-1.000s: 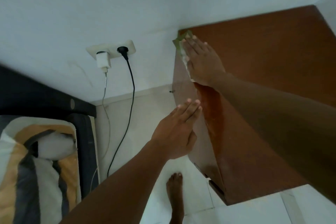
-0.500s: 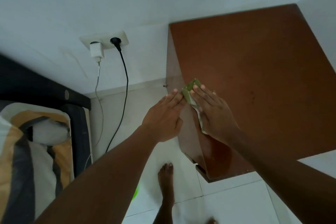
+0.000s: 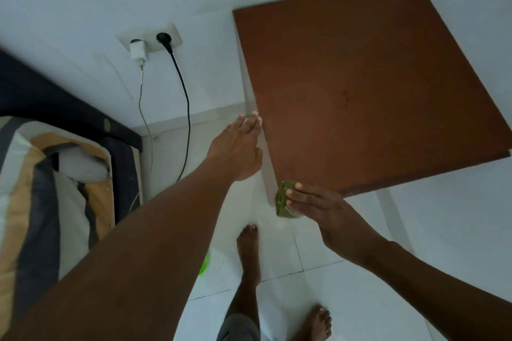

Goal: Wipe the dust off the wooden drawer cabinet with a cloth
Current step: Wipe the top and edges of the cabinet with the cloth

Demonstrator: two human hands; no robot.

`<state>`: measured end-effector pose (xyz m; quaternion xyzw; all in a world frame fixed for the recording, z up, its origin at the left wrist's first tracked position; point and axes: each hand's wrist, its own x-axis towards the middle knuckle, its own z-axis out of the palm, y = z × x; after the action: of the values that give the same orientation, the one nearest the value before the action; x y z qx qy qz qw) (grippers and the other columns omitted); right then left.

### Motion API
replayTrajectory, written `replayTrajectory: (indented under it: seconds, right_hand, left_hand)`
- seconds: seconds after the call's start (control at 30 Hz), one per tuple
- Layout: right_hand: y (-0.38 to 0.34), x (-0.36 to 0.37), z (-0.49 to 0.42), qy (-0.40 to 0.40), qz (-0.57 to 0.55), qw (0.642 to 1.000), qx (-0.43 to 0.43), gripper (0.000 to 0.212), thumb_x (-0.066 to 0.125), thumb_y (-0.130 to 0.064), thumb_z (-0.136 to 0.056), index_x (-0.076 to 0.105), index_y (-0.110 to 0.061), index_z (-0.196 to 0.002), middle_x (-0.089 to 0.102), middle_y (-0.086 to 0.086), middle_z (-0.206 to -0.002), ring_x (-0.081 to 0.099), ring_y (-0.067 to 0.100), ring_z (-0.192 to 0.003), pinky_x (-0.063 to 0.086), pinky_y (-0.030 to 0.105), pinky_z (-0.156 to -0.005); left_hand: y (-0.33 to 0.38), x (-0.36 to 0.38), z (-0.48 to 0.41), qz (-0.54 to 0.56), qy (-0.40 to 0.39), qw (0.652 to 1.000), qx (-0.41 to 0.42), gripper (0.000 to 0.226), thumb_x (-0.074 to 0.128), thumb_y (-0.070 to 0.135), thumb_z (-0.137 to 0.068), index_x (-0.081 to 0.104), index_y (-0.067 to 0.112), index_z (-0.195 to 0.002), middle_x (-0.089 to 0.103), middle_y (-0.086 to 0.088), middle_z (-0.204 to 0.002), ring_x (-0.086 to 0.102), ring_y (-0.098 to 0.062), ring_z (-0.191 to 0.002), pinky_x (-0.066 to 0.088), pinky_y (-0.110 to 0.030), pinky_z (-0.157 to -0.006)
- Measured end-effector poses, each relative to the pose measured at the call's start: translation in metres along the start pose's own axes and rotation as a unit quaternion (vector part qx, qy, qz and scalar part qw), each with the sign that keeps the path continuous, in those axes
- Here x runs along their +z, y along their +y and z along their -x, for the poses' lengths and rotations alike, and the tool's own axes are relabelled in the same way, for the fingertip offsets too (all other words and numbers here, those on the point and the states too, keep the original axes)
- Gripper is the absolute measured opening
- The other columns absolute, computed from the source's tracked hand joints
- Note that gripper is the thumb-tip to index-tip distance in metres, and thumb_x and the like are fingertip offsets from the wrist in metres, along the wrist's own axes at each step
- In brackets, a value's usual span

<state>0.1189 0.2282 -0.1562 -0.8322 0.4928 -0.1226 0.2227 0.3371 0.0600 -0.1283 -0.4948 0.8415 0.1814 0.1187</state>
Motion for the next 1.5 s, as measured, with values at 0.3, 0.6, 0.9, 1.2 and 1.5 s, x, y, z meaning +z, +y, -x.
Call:
replayTrajectory:
  seconds: [0.3, 0.6, 0.9, 1.2, 1.5]
  right_hand:
    - [0.003, -0.086, -0.044, 0.149, -0.060, 0.985, 0.059, 0.045, 0.044, 0.007, -0.090, 0.060, -0.008, -0.129, 0.064, 0.012, -0.124, 0.057, 0.011, -0.108, 0.048, 0.016, -0.093]
    - [0.077, -0.095, -0.242, 0.033, 0.041, 0.982, 0.183, 0.054, 0.049, -0.008, -0.092, 0.047, -0.018, -0.145, 0.049, 0.006, -0.149, 0.044, 0.028, -0.135, 0.038, 0.044, -0.113]
    - [0.078, -0.047, -0.231, -0.006, 0.194, 0.970, 0.148, 0.059, 0.015, -0.039, -0.103, 0.013, -0.022, -0.160, 0.010, 0.004, -0.168, 0.003, 0.023, -0.156, 0.010, 0.051, -0.125]
    - [0.043, -0.027, -0.153, -0.019, 0.127, 0.987, 0.093, 0.056, 0.030, -0.027, -0.100, 0.027, -0.025, -0.157, 0.021, 0.000, -0.166, 0.011, 0.019, -0.155, 0.024, 0.047, -0.123]
    - [0.013, -0.007, -0.039, 0.013, 0.039, 0.999, 0.031, 0.070, 0.083, 0.004, -0.070, 0.062, -0.017, -0.132, 0.054, 0.002, -0.147, 0.046, 0.025, -0.141, 0.054, 0.052, -0.098]
  left_hand:
    - [0.011, 0.015, 0.028, 0.023, -0.005, 1.000, 0.017, 0.070, 0.037, 0.026, -0.100, 0.006, 0.015, -0.162, 0.002, -0.002, -0.171, 0.001, -0.022, -0.157, 0.012, -0.041, -0.127]
    - [-0.015, 0.012, 0.007, 0.000, 0.017, 0.998, 0.057, 0.073, 0.039, 0.028, -0.097, 0.008, 0.014, -0.161, 0.005, -0.004, -0.171, -0.004, -0.026, -0.157, 0.011, -0.042, -0.127]
    - [-0.021, 0.028, 0.003, 0.022, 0.062, 0.994, 0.088, 0.074, 0.030, 0.028, -0.086, 0.025, 0.010, -0.158, 0.018, -0.010, -0.167, 0.007, -0.032, -0.156, 0.020, -0.044, -0.125]
    - [-0.022, 0.016, 0.006, -0.002, 0.053, 0.994, 0.092, 0.074, 0.053, 0.019, -0.089, 0.027, 0.012, -0.158, 0.017, -0.009, -0.168, 0.002, -0.033, -0.156, 0.023, -0.046, -0.125]
    - [0.008, 0.003, 0.013, -0.008, 0.015, 1.000, 0.009, 0.079, 0.052, 0.022, -0.095, 0.008, 0.014, -0.161, 0.006, -0.001, -0.170, -0.010, -0.028, -0.156, 0.013, -0.043, -0.127]
